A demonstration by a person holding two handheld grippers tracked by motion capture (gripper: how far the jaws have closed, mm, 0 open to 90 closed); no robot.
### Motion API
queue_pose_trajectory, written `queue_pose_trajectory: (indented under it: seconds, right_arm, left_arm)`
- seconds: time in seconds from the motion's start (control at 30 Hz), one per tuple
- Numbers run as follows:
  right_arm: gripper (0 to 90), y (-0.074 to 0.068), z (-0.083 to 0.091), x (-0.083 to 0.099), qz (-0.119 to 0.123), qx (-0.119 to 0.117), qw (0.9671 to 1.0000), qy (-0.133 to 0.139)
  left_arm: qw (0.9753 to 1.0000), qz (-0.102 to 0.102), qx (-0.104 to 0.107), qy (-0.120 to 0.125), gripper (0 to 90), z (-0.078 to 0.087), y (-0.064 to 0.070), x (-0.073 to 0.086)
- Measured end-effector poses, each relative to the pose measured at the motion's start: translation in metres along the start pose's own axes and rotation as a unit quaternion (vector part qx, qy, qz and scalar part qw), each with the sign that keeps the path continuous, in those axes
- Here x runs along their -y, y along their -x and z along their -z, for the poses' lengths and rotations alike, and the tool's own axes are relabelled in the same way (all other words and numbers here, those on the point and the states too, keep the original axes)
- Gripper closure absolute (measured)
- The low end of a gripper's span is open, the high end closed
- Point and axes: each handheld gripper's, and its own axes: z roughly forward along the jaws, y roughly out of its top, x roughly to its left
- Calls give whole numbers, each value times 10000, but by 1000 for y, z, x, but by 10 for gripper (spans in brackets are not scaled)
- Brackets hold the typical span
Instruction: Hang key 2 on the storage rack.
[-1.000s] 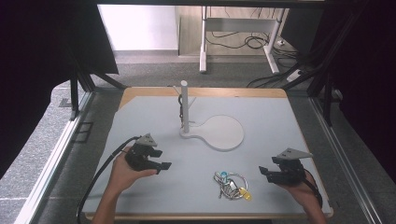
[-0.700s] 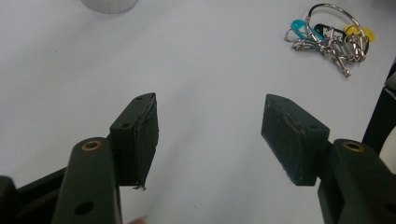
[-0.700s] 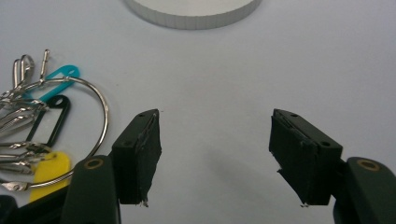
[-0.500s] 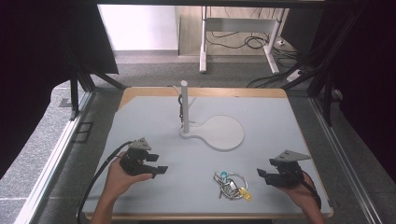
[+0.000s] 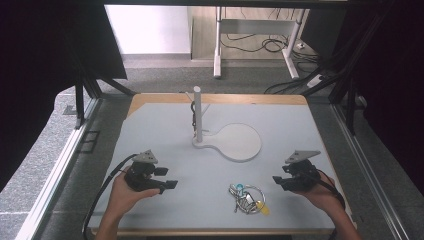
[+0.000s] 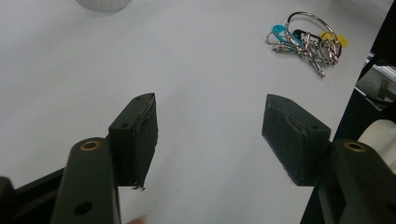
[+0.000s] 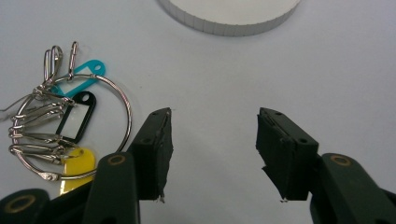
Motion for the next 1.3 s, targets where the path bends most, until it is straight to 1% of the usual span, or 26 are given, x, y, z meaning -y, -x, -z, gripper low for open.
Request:
queue_pose_trajectory:
  seconds: [0.07,0.1,0.2,0.23,0.3,0.4,0.43,0.5,0.53,0.57,0.67,0.77,0.9,0.97,1.13,1.2,1.23,1.3]
  right_arm:
    - [501,1,-4,-9,72,-6,9995,-312]
    - [519,1,-7,-12,86,-37,9991,-422]
    - [568,0,-17,-21,111,-234,9969,-739]
    - [584,-1,-20,-23,152,-311,9960,-822]
    - [610,-7,-26,-28,184,-474,9942,-947]
    - [630,-17,-35,-33,316,-727,9898,-1186]
    - [635,-19,-38,-35,355,-790,9881,-1268]
    - [641,-23,-44,-37,380,-901,9847,-1444]
    - [643,-25,-47,-39,398,-946,9827,-1539]
    - [650,-27,-49,-40,407,-969,9813,-1615]
    - [665,-29,-52,-43,446,-1006,9791,-1713]
    - [682,-32,-55,-44,434,-1012,9765,-1854]
    - [711,-36,-60,-46,401,-1064,9715,-2080]
    - [721,-37,-62,-47,365,-1027,9701,-2168]
    - [745,-38,-67,-48,343,-1031,9651,-2382]
    - [766,-39,-69,-48,375,-1063,9633,-2436]
    - [785,-39,-71,-48,368,-1033,9623,-2488]
    - [818,-40,-73,-48,366,-983,9614,-2545]
  left_arm:
    - [10000,58,1,-27,364,-2,0,2]
    - [10000,56,9,-49,364,-3,0,3]
    - [9999,82,8,-104,364,-3,-1,5]
    - [9999,99,12,-85,364,-3,-2,6]
    - [9999,94,-18,-122,364,-2,-2,7]
    - [9999,90,-5,-114,363,-2,-2,7]
    - [9999,87,-3,-119,363,-2,-1,8]
    - [9999,99,74,-99,363,-2,0,8]
    - [9999,101,65,-112,361,-2,1,8]
    - [9999,110,46,-115,361,-1,1,8]
    - [9999,114,7,-125,362,0,1,8]
    - [9998,112,-8,-158,362,-1,1,8]
    - [9998,114,20,-173,361,0,2,9]
    - [9998,121,29,-160,361,0,2,9]
    - [9997,114,6,-198,361,-1,2,9]
    - [9997,113,8,-206,361,-1,2,9]
    - [9997,113,6,-204,360,-1,2,9]
    - [9998,117,22,-180,360,0,2,10]
